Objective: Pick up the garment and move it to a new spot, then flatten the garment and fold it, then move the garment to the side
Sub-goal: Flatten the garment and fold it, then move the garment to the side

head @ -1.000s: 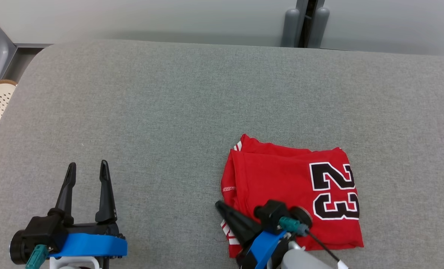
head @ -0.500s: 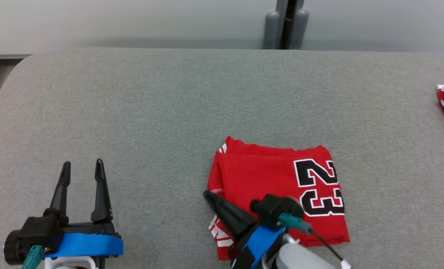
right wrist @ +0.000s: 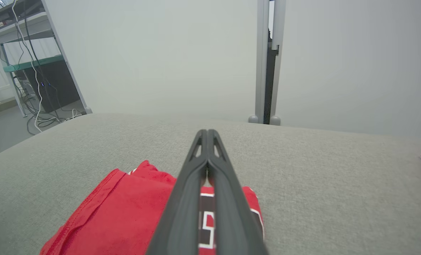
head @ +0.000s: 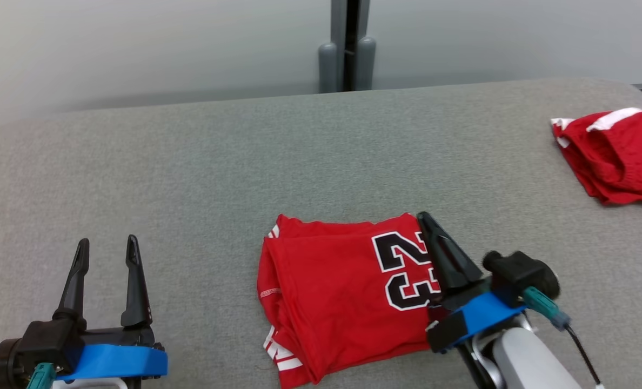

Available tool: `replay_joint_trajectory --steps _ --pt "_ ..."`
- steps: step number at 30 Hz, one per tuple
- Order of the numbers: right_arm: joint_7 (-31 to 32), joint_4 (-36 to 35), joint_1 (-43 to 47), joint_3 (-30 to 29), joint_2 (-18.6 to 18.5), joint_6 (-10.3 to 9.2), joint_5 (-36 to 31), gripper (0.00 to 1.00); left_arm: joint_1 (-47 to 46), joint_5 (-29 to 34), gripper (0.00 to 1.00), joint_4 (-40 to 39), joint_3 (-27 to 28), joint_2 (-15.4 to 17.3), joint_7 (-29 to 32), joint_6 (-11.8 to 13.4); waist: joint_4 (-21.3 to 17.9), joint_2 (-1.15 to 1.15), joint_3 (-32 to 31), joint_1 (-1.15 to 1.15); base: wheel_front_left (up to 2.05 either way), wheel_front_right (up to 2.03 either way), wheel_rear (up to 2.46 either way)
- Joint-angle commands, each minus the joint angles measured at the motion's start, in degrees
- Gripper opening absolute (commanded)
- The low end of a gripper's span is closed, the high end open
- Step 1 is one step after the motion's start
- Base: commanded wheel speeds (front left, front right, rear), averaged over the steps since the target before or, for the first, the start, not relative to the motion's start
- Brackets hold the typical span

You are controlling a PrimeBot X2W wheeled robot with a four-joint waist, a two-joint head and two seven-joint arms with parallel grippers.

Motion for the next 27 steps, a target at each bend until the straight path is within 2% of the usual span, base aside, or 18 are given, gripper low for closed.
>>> replay_joint_trajectory --steps 1,2,4,14,27 --pt "0.0 -0.7 1.3 -1.1 -0.4 -0.03 -0.7 0.09 0.7 0.4 1.00 -0.3 0.4 0.2 -0.2 -0.2 -1.3 0.00 -1.1 0.00 0.00 0.00 0.00" --pt "0.0 -1.3 2.2 -2.5 -0.6 -0.03 -1.0 0.36 1.0 0.5 1.00 -0.4 0.5 0.2 -0.2 -0.2 -1.7 0.00 -1.4 0.00 0.00 0.00 0.00" --pt "0.0 -2.3 4.2 -4.8 -0.6 -0.03 -1.8 1.00 1.8 0.5 1.00 -0.6 0.4 0.2 -0.2 0.0 -2.5 0.00 -2.2 0.00 0.00 0.00 0.00" --pt "0.0 -5.6 12.5 -12.9 0.5 -0.03 -3.8 1.00 5.2 1.1 1.00 -1.5 -0.1 0.2 -0.2 -0.2 -3.2 0.00 -5.2 0.00 0.00 0.00 0.00" --pt "0.0 -7.5 16.8 -15.6 1.9 -0.03 -4.7 1.00 8.5 1.2 1.00 -1.6 -0.9 0.2 -0.2 0.0 -2.6 0.00 -7.1 0.00 0.00 0.00 0.00"
